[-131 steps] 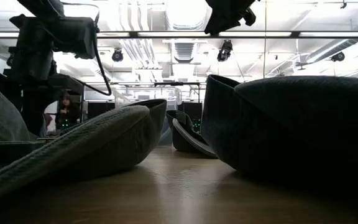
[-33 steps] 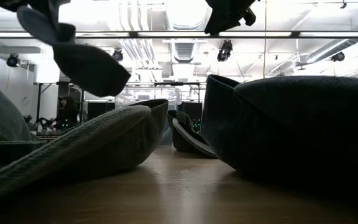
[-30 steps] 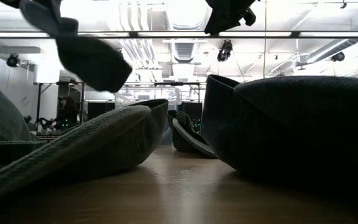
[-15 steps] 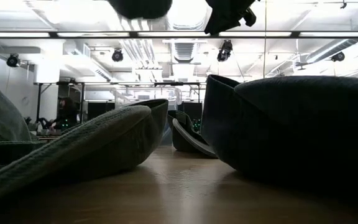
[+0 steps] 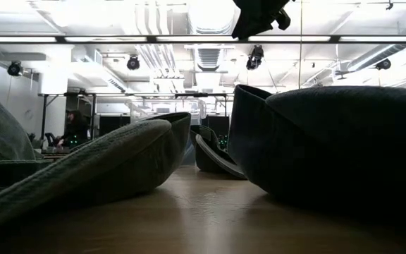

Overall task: Pick & Place hat
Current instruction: Put the top blue cap into the left transparent bin

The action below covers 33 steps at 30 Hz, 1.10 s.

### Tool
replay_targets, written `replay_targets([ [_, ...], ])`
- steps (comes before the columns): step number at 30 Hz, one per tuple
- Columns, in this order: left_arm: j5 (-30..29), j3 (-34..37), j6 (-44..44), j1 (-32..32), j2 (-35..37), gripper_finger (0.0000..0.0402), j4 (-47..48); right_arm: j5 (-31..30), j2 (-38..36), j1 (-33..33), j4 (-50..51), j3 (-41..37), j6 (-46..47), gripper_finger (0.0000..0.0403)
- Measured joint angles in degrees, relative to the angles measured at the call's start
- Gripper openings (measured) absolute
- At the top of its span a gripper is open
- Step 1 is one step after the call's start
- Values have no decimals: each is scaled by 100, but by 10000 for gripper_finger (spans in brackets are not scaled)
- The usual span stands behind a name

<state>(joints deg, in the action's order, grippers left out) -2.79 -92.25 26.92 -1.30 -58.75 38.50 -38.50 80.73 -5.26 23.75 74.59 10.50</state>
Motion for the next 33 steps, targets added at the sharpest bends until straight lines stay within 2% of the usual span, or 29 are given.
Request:
replay_targets([
  [4,1001,35,-857,0,7,6,-812,0,0,0,0,0,-19,114],
  [7,1465,73,-1110,2,8,6,-1167,0,0,0,0,0,-17,118],
  [15,1611,79,-1108,2,-127,6,-1350,0,1,0,0,0,-14,118],
  [18,895,79,-690,2,-179,6,-1136,0,0,0,2,-1,-15,114],
  [21,-336,79,-166,1,-240,6,-540,0,0,0,2,0,-11,112],
  [24,-1726,79,807,-7,-347,6,291,-2,0,-6,2,-1,-35,112],
  [27,-2705,81,1694,-35,-464,6,1124,-4,0,-7,2,0,-151,112],
  [29,-3018,81,2080,-90,-559,5,1453,-4,0,-7,2,0,-253,112],
  [33,-3058,139,2267,-287,-794,5,1493,-4,0,-7,3,-2,-620,111],
])
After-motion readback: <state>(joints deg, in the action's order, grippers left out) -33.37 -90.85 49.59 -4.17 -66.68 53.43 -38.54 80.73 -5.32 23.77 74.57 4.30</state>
